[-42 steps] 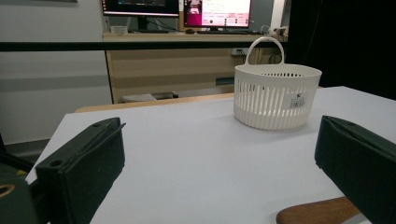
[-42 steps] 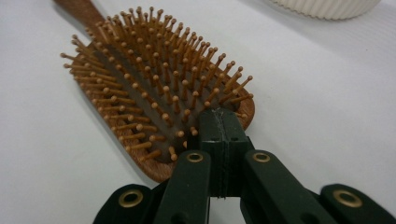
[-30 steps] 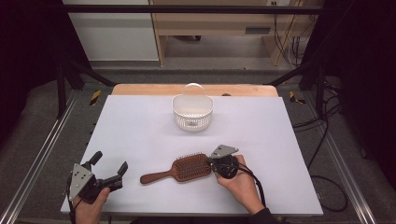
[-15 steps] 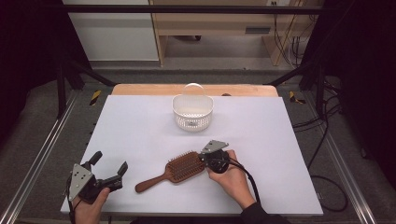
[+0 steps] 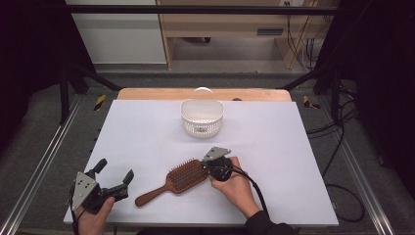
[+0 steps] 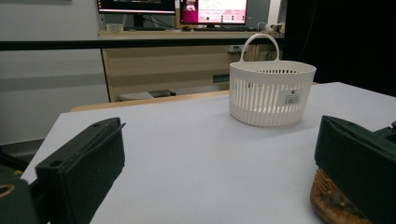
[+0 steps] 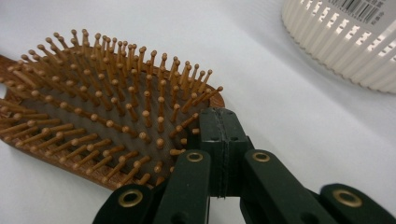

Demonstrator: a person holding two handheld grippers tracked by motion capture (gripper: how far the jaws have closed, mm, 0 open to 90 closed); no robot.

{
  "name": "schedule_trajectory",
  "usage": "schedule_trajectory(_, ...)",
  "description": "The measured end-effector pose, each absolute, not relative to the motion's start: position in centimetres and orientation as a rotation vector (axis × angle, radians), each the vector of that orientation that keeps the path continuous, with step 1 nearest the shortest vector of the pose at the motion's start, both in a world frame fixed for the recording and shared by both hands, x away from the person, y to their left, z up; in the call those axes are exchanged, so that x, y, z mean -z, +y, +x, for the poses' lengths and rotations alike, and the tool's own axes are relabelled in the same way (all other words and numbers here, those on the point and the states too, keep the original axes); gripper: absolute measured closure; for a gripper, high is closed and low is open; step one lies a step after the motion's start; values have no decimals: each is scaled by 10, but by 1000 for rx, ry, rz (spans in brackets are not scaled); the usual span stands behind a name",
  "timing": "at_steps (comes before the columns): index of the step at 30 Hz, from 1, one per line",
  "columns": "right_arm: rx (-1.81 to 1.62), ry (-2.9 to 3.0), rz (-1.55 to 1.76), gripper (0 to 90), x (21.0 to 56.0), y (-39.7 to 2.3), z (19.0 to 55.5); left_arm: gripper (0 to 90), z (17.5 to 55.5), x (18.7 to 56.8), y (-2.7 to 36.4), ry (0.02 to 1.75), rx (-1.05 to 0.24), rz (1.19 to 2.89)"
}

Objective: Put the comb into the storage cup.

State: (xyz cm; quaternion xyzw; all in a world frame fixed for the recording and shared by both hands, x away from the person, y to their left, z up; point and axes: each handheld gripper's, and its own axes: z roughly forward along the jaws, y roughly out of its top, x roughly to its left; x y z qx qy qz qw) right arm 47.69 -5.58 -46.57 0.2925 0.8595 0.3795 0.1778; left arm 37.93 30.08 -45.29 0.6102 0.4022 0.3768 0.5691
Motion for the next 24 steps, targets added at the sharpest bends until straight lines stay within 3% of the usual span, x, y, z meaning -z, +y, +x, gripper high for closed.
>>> schedule_trajectory(13,-1071,2440,809,900,467,-46,483,14,380,454,302,948,-879,1438)
schedule_trajectory(24,-1213,2331,847,888,455,-73,474,14,383,454,305,958,-872,1447)
